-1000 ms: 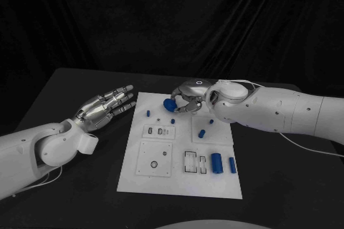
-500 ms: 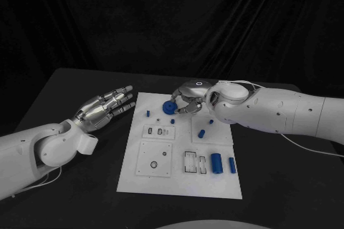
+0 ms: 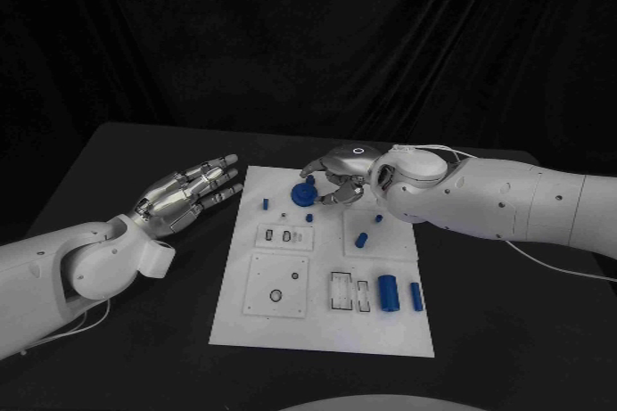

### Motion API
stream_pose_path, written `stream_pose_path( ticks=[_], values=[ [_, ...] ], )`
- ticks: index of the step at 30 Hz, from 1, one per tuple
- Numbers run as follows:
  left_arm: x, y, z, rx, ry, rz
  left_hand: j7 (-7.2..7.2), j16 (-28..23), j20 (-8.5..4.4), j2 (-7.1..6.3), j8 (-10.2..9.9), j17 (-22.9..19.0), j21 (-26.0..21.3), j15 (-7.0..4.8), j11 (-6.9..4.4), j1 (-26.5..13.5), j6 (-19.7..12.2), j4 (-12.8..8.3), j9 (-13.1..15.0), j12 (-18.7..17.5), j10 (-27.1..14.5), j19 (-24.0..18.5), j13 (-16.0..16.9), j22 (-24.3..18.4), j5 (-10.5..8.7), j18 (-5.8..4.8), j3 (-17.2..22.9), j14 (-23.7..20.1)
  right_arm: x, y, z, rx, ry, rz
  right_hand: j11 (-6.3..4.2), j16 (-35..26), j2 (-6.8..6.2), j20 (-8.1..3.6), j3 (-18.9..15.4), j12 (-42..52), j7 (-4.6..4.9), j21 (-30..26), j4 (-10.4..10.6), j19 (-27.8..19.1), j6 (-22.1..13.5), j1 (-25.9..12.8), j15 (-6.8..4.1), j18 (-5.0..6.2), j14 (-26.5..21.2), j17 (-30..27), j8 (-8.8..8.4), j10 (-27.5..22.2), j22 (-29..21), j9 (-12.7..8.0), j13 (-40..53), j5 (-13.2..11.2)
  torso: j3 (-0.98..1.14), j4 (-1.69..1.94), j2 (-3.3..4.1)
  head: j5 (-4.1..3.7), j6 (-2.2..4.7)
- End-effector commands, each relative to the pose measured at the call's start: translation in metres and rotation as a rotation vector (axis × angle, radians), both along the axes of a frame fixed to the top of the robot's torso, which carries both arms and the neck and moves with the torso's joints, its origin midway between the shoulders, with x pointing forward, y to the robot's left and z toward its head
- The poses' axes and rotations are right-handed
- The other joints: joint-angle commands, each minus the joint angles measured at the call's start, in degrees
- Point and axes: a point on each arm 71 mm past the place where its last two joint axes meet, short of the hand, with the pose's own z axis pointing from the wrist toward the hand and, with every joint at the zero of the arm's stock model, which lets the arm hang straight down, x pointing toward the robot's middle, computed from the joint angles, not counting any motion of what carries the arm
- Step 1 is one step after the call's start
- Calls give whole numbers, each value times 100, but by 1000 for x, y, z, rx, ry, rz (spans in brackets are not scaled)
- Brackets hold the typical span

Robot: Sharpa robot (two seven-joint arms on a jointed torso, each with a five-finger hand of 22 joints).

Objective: Assemble the parts on the task board

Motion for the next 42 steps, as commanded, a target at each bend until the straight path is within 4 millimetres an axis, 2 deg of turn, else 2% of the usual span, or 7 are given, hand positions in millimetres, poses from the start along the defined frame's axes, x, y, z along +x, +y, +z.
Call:
stream_pose_path(
  ticks=[1, 13, 20, 23, 27, 36, 42],
  values=[
    [-1, -2, 0, -13, -3, -13, -2, -30, 7, 26, 26, -8, -24, -12, 44, 44, -33, 6, -1, -17, 8, -14, -1, -3, 22, 52, 38, -22, -1, 0, -4, -22, 28, 1, -54, 15, 36, -22, -34, 20, -39, -46, -29, -37, -291, 12, -48, 108, 597, 1508, -110, 600, 765, -190, 1506, -130, -1, 1, 0, -7, 2],
    [-1, -3, 0, -14, -2, -17, 0, -30, 7, 30, 26, -9, -24, -12, 46, 45, -37, 1, -1, -18, 7, -14, -1, -3, 23, 52, 52, -23, 1, 1, -11, -42, 54, -9, -58, 15, 71, -31, -53, 20, -28, -101, 3, -63, -232, -34, -56, 118, 597, 1508, -109, 600, 749, -205, 1506, -174, 0, 1, 1, 11, 7],
    [-2, 0, 0, -14, -2, -13, 2, -28, 8, 34, 27, -8, -22, -11, 49, 45, -40, -6, -1, -15, 8, -12, 0, -2, 24, 52, 67, -21, -3, -10, -3, 36, -37, 3, -1, 15, 120, -18, -104, 20, 74, 25, 32, 56, 509, -71, -27, 81, 597, 1508, 52, 600, 830, -82, 1506, -314, 0, 4, 2, 47, 20],
    [-2, 2, 0, -12, -2, -8, 2, -28, 8, 34, 27, -7, -21, -11, 49, 45, -38, -6, -1, -15, 8, -11, 0, -1, 24, 52, 68, -20, -9, -21, 8, 92, -112, 11, 5, 15, 114, -15, -213, 20, 84, 231, 111, 210, 793, -116, -27, 34, 597, 1508, 109, 600, 936, -101, 1506, -741, 1, 5, 3, 67, 13],
    [-3, 4, 0, -9, -1, -1, 3, -27, 8, 33, 29, -7, -20, -11, 49, 45, -33, -8, 0, -11, 9, -9, 1, 0, 23, 52, 70, -19, -17, -42, 25, 141, -186, -4, 6, 15, 106, -17, -282, 20, 89, 337, 178, 283, 871, -133, -29, 9, 597, 1508, 123, 600, 991, -130, 1506, -966, 0, 1, 0, 66, 9],
    [-3, 7, 0, -5, -1, 7, 5, -23, 10, 25, 35, -5, -18, -9, 52, 44, -21, -16, 2, -2, 14, -6, 3, 2, 24, 53, 80, -15, -32, -89, 41, 153, -207, -104, 19, 15, 116, -15, -300, 20, 115, 404, 204, 329, 996, -86, -23, -8, 597, 1508, 166, 600, 1028, -138, 1506, -890, 0, -1, 0, 42, 11],
    [-3, 6, 0, -7, 0, 3, 5, -23, 10, 25, 35, -5, -18, -9, 52, 44, -21, -16, 2, -2, 14, -6, 3, 2, 24, 53, 80, -15, -39, -114, 39, 134, -175, -164, 31, 15, 106, -7, -375, 20, 127, 549, 339, 417, 1066, -129, -15, -42, 597, 1508, 173, 600, 1098, -162, 1506, -1040, 1, -15, 0, 34, -16]
  ],
)
